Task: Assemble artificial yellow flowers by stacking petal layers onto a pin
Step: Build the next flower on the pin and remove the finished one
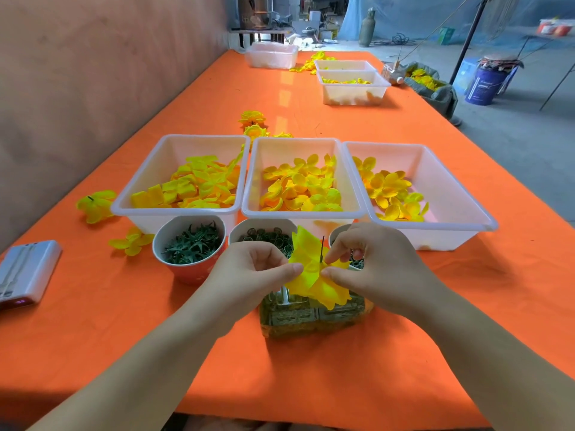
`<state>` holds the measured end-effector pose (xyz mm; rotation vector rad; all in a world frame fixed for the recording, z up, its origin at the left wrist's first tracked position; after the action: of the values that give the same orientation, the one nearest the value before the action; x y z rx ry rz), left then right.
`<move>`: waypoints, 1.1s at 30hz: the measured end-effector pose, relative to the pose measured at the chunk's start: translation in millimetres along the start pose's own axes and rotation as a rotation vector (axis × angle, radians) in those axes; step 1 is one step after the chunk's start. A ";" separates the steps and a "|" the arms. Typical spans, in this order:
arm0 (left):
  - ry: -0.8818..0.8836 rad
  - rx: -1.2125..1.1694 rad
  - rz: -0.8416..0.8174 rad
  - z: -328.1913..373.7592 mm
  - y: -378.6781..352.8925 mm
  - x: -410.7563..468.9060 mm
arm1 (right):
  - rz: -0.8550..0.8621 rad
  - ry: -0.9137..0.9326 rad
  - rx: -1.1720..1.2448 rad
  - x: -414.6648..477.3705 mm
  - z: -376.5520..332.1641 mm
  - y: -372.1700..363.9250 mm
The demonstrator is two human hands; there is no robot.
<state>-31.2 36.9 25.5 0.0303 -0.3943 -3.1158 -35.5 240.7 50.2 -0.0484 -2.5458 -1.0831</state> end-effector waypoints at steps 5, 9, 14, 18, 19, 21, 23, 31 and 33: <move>0.182 -0.101 -0.027 -3.5 -0.4 -0.9 | 0.008 -0.014 0.010 -1.3 -0.3 1.0; 0.202 -0.128 -0.073 -1.1 -2.1 -3.4 | 0.042 -0.041 -0.008 -2.1 -1.1 2.0; 0.258 -0.184 -0.054 -2.8 -4.2 -0.6 | 0.128 -0.105 -0.118 -9.6 -1.2 5.4; 0.308 -0.245 -0.088 -5.6 -6.8 0.0 | 0.051 -0.146 -0.105 -14.3 4.0 6.6; 0.327 -0.275 -0.107 -5.8 -7.4 -0.4 | 0.041 -0.162 -0.055 -14.0 5.5 6.9; 0.350 -0.327 -0.139 -5.9 -8.6 -1.2 | 0.042 -0.203 0.039 -13.1 7.8 7.5; 0.348 -0.344 -0.139 -6.9 -9.3 -1.8 | 0.050 -0.229 0.096 -12.5 8.8 7.1; 0.418 -0.469 -0.151 -13.6 -10.9 -2.1 | 0.099 -0.284 0.269 -16.0 9.5 1.8; 0.422 -0.482 -0.139 -13.3 -9.9 -0.6 | 0.100 -0.257 0.272 -16.3 7.6 0.9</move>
<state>-30.3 43.1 10.1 0.7195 0.3758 -3.1162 -22.6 248.5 40.3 -0.2552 -2.8625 -0.7252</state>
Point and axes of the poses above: each hand's wrist, its own x-axis towards the middle knuckle, its own y-axis out of the back of the hand, z = x × y, the point moved 2 cm from there along x, towards the middle knuckle, and after that the axes turned 11 degrees about z, right-handed, at the moved point
